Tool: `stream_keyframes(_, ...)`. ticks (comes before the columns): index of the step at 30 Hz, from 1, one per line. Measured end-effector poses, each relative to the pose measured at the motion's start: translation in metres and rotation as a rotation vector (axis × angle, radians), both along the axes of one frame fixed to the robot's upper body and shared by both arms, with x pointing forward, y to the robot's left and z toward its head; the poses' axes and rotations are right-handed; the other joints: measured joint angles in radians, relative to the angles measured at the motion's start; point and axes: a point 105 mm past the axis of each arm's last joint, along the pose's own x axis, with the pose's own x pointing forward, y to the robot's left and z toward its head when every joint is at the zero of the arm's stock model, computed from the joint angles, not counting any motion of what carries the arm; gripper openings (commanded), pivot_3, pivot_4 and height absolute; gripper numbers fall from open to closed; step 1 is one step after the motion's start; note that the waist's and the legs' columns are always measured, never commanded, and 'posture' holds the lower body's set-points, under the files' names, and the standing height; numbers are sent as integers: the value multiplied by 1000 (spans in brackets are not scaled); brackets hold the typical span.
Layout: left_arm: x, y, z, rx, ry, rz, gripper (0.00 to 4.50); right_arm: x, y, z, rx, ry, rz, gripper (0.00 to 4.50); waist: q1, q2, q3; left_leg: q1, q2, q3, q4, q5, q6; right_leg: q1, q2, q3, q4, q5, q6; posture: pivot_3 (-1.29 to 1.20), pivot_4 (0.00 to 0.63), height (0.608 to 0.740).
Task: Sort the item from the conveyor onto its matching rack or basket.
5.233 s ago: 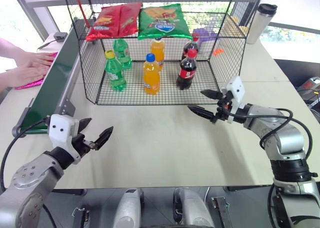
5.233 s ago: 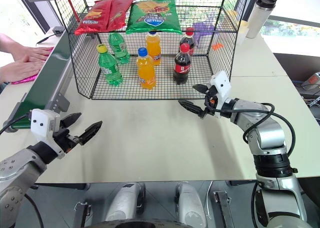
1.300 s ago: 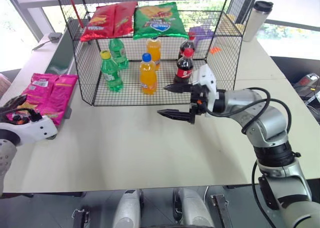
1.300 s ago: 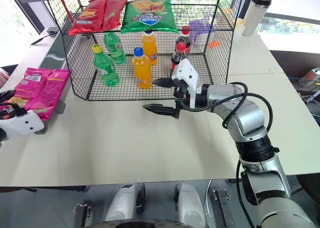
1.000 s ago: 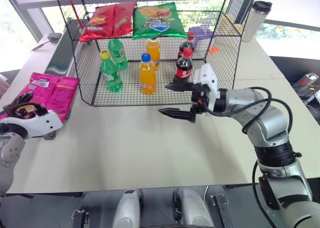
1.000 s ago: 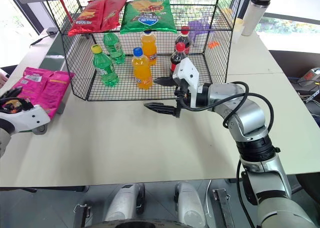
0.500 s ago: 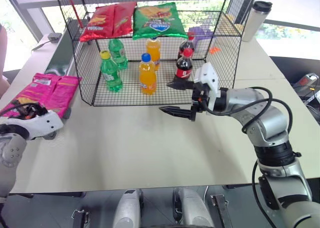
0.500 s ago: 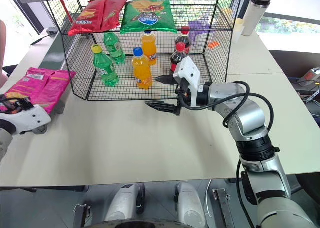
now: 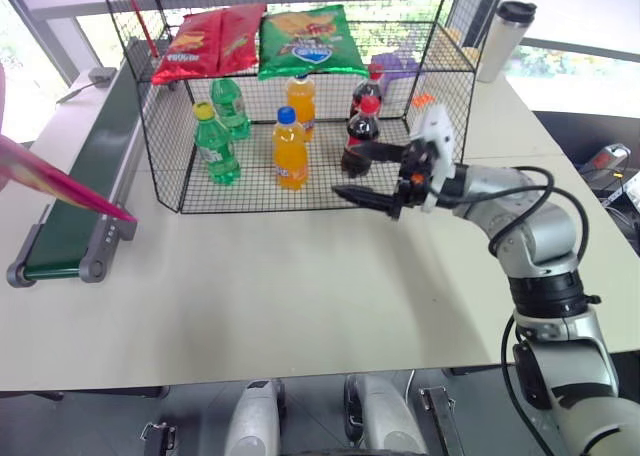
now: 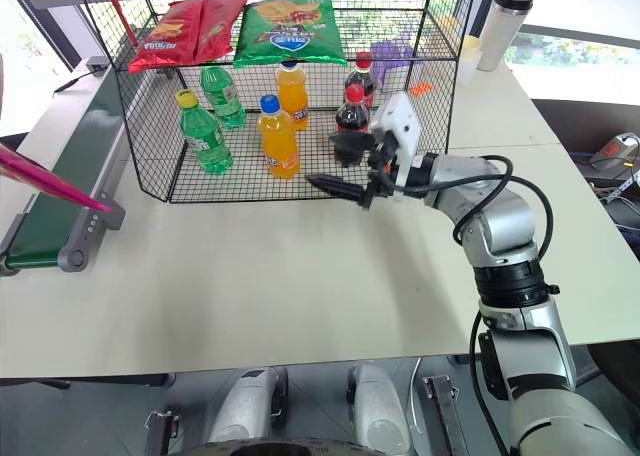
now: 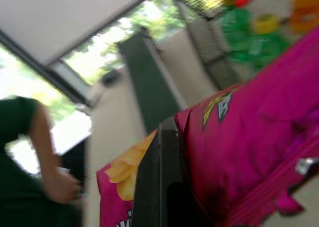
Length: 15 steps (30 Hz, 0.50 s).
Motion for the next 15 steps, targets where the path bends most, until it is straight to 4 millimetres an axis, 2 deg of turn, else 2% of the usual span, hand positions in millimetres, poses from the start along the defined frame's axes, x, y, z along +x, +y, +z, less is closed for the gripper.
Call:
stream_keyframes(3, -11, -19, 21, -120, 28, -113, 40, 1, 0, 1, 37, 15, 7, 4500, 7, -2, 0, 0, 0, -6, 2, 0, -1, 3, 2, -3, -1, -3, -3, 0, 150, 740)
stream_keyframes(5, -16, -37, 41, -184, 4, -214, 40, 1, -1, 0, 44, 19, 8, 4500, 8, -1, 1, 2, -1, -5, 2, 0, -1, 6, 0, -2, -1, -5, 0, 0, 150, 740)
stream_keyframes(6, -17, -42, 46, -203, -3, -244, 40, 1, 0, -2, 47, 23, 10, 4500, 6, -1, 0, 3, -1, -5, 2, 0, -1, 6, 1, -2, -1, -5, 0, 0, 150, 740)
stream_keyframes(9, -2, -61, 53, -308, 4, -386, 40, 0, 0, -15, 43, 39, -9, 4500, 6, -1, 0, 7, -2, -6, 1, 0, 0, 9, 1, -2, 1, -4, 2, 0, 150, 740)
stream_keyframes(10, 10, -69, 54, -345, -1, -428, 40, -1, -3, -24, 31, 45, -28, 4500, 9, -1, 0, 7, -2, -7, 1, 0, 0, 10, 1, -2, 3, -3, 1, 0, 150, 740)
stream_keyframes(15, 55, -98, 52, -468, 30, -498, 40, -9, 16, -57, -4, 31, -40, 4500, 0, -3, 0, 7, -1, -4, 1, 1, 0, 8, 1, 0, 3, -3, 1, 0, 150, 740)
